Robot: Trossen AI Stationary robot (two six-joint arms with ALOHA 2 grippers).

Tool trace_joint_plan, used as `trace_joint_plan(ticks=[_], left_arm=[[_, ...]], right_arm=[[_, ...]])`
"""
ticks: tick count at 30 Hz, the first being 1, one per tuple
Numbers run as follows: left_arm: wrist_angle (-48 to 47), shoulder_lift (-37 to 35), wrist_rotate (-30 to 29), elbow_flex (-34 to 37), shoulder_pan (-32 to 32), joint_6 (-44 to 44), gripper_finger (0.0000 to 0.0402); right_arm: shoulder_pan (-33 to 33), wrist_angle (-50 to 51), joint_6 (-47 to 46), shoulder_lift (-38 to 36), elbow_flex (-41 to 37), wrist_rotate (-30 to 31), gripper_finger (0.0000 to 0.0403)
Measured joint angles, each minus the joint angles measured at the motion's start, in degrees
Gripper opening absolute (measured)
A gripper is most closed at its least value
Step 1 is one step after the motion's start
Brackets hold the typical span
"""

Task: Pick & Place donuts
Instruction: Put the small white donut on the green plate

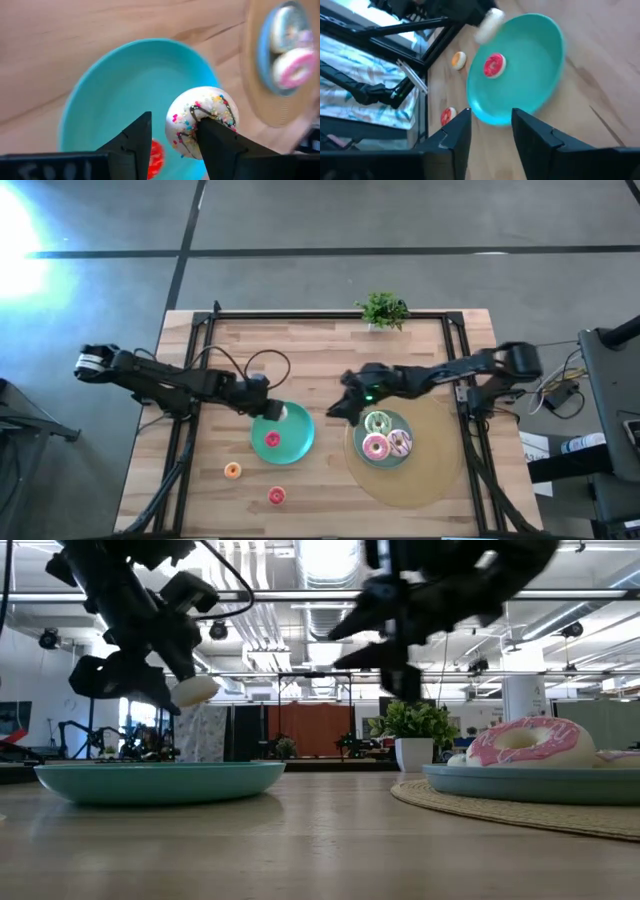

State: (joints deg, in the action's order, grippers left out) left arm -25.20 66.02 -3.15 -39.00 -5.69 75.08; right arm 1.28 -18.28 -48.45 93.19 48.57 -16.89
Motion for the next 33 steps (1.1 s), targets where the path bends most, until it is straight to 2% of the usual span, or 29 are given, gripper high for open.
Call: trace_joint_plan(ticks=[5,8,13,21,29,33], left_arm=[[-2.42,0.66,0.13,1.2,-0.04,0.02,0.0126],[-0.35,0.43,0.25,2.75,-0.04,-0.39,0.0126],[3.34,0.07,0.25,3.69,-0.07,-3.73,0.0126],[4.54,0.13,0.14,4.23,-0.04,-7.53,0.0126],[12.19,0.15,2.32,8.51,-0.25,-4.08,0.0126],[12.74,0.15,2.7,8.6,-0.53,-5.49,0.0126]], right_arm=[[0.35,0.54,2.56,10.31,11.42,-5.36,0.0085],[0.52,2.14,3.45,15.17,17.37,-8.37,0.0051],[0.81,5.16,4.32,22.04,25.94,-9.0,0.0012],[0.81,5.66,5.98,28.36,33.73,-6.97,0.0009],[0.76,5.87,9.81,29.8,35.59,-7.18,0.0009],[0.89,6.18,9.48,31.3,35.5,-7.15,0.0009]])
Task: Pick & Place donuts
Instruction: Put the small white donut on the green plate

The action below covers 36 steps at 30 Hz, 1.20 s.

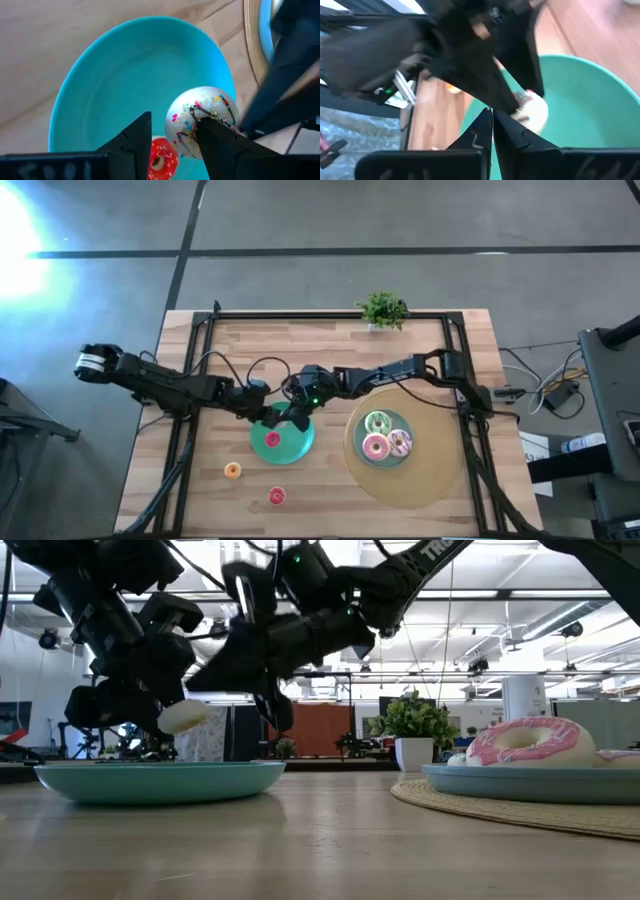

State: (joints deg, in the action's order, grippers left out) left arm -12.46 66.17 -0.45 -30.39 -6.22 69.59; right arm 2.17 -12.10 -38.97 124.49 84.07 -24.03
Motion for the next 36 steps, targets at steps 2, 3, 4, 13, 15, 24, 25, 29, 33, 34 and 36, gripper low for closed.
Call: trace_joint_plan(ticks=[2,3,4,13,15,24,25,29,33,34,36], left_arm=[[-0.03,0.0,-0.03,0.02,0.01,-0.72,0.0126],[0.03,0.0,-0.02,0.02,0.01,-0.9,0.0126],[0.14,0.0,-0.03,0.04,0.01,-1.08,0.0126],[-2.49,0.0,2.61,0.02,0.01,-3.53,0.0126],[-4.35,-0.01,1.86,0.02,0.01,-3.74,0.0126],[-4.96,-0.61,0.44,-1.51,-1.53,-10.31,0.0126],[-4.74,-0.25,0.54,-1.67,-1.94,-11.47,0.0126],[-4.89,2.67,-0.4,-1.72,-2.25,-14.31,0.0126],[-2.72,7.33,-0.96,-1.73,-2.09,-14.48,0.0126],[-2.0,8.41,-0.92,-1.73,-2.09,-14.1,0.0126],[1.29,10.33,-0.72,-1.8,-2.09,-13.65,0.0126]], right_arm=[[-0.02,-0.08,-0.77,1.04,0.0,-0.08,0.0009],[-0.04,0.05,-0.89,1.51,0.0,-0.28,0.0009],[-0.13,0.24,-0.91,2.08,0.0,-0.43,0.0009],[-0.01,2.95,-0.9,2.52,-0.1,-0.01,0.0009],[0.3,3.07,-0.52,1.75,-0.1,0.01,0.0009],[1.7,12.59,6.36,-2.98,-0.1,0.16,0.0009],[1.72,14.63,8.05,-3.73,-0.11,0.22,0.0009],[1.54,23.09,14.65,-7.66,-0.88,4.57,0.0009],[1.69,30.2,19.09,-11.49,-2.27,11.43,0.0009],[1.8,30.75,19.36,-12.52,-2.89,12.25,0.001],[2.12,31.51,19.35,-14.67,-4.56,12.41,0.0014]])
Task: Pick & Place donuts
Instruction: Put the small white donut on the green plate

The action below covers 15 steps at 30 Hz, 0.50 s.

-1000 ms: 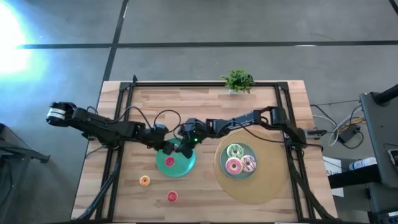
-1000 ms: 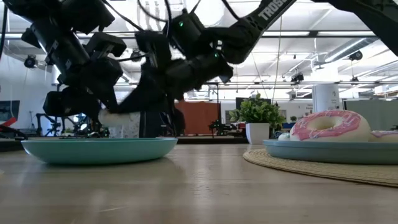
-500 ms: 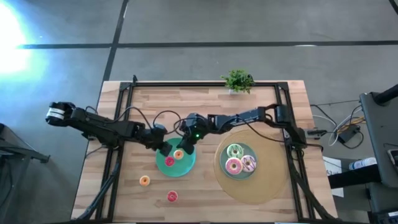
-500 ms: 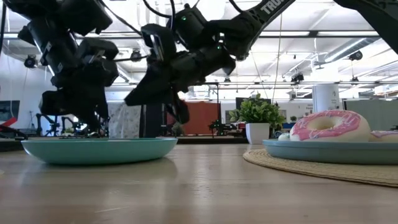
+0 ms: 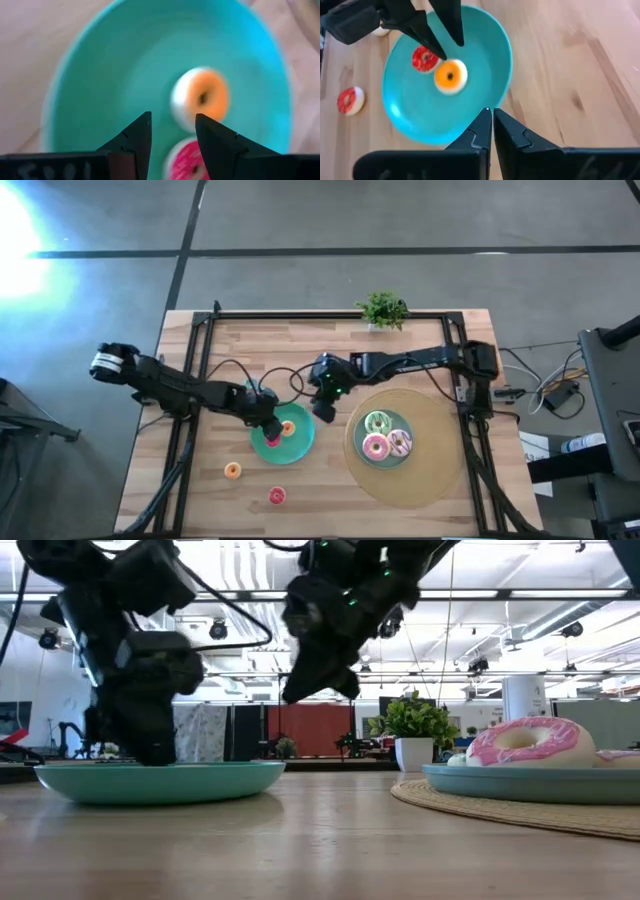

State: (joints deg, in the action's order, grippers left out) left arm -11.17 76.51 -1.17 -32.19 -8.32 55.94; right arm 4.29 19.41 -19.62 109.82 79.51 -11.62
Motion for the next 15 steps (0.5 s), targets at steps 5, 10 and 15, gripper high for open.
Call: trace_joint_plan(ticks=[5,10,15], left_arm=[[0.68,3.11,0.24,-2.48,0.04,0.26,0.0126],[0.54,5.07,0.31,-3.38,0.04,0.68,0.0126],[1.53,5.46,0.86,-3.33,0.04,2.0,0.0126]], right_arm=[[0.22,0.38,-3.01,-4.19,-5.48,1.36,0.0038],[0.31,-0.17,-6.02,-6.4,-9.62,2.88,0.0073],[0.22,-0.84,-7.02,-6.47,-11.26,2.97,0.0101]])
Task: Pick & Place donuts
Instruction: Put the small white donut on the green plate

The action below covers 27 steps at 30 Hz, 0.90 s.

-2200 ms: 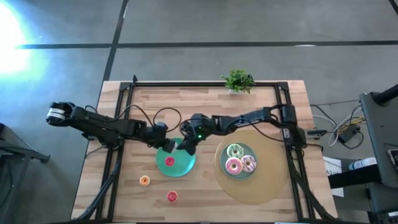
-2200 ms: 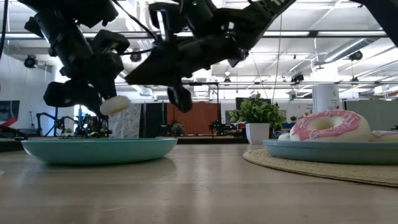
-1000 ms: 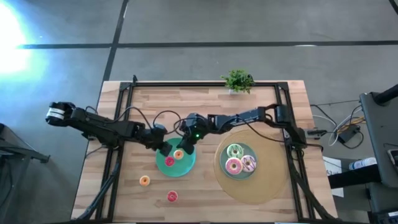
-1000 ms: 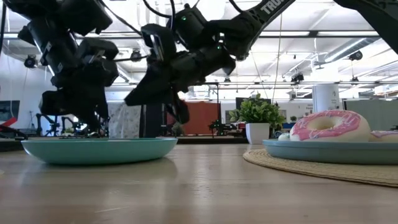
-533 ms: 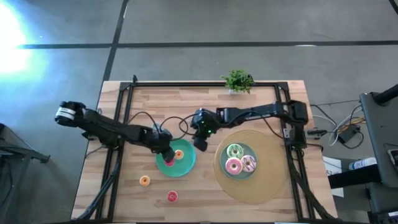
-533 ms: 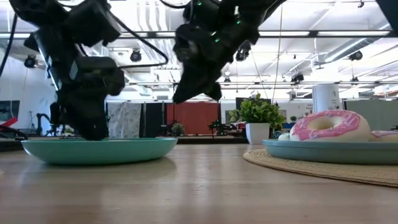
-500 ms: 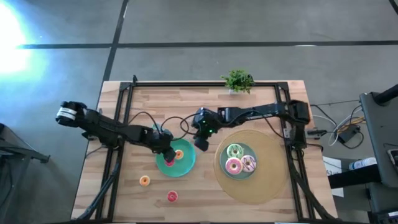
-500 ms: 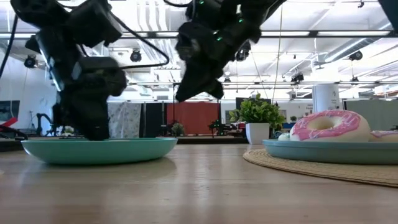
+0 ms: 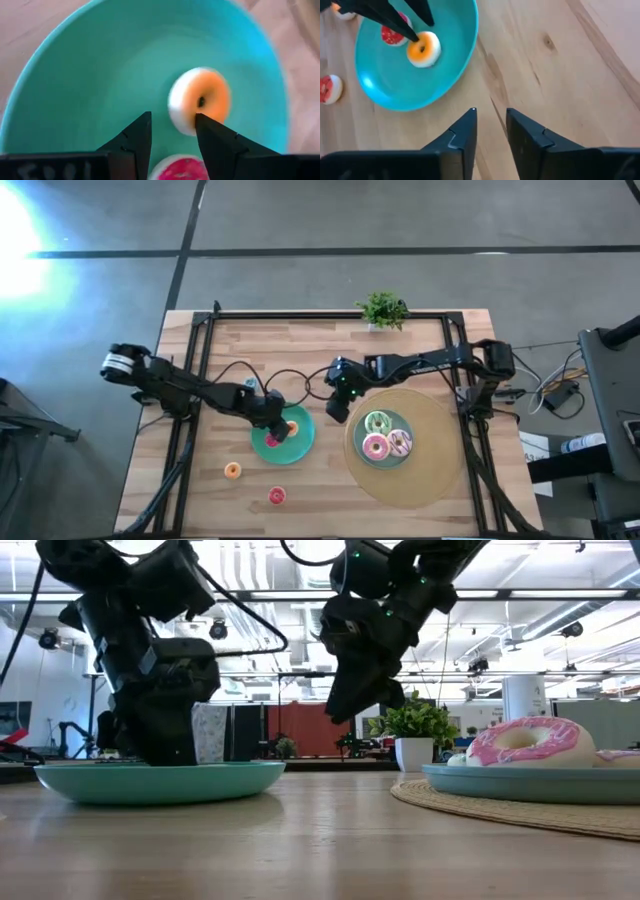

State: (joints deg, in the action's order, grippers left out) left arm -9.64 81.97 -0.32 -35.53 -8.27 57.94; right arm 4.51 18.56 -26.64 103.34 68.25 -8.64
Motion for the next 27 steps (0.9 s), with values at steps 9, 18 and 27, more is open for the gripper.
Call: trace_joint_plan(ticks=[9,18,27], left_arm=[[3.01,-1.0,-2.64,-0.66,0.04,0.67,0.0126],[5.08,5.07,-2.22,-1.67,0.04,0.45,0.0121],[4.33,6.32,-4.84,-6.36,0.38,-7.95,0.0012]], right_arm=[[0.0,-1.09,-0.21,-0.01,-0.22,-0.02,0.0137],[0.04,-1.38,-0.01,-0.01,-0.39,0.09,0.0151],[0.04,-1.26,-0.25,-0.01,-1.05,0.26,0.0143]])
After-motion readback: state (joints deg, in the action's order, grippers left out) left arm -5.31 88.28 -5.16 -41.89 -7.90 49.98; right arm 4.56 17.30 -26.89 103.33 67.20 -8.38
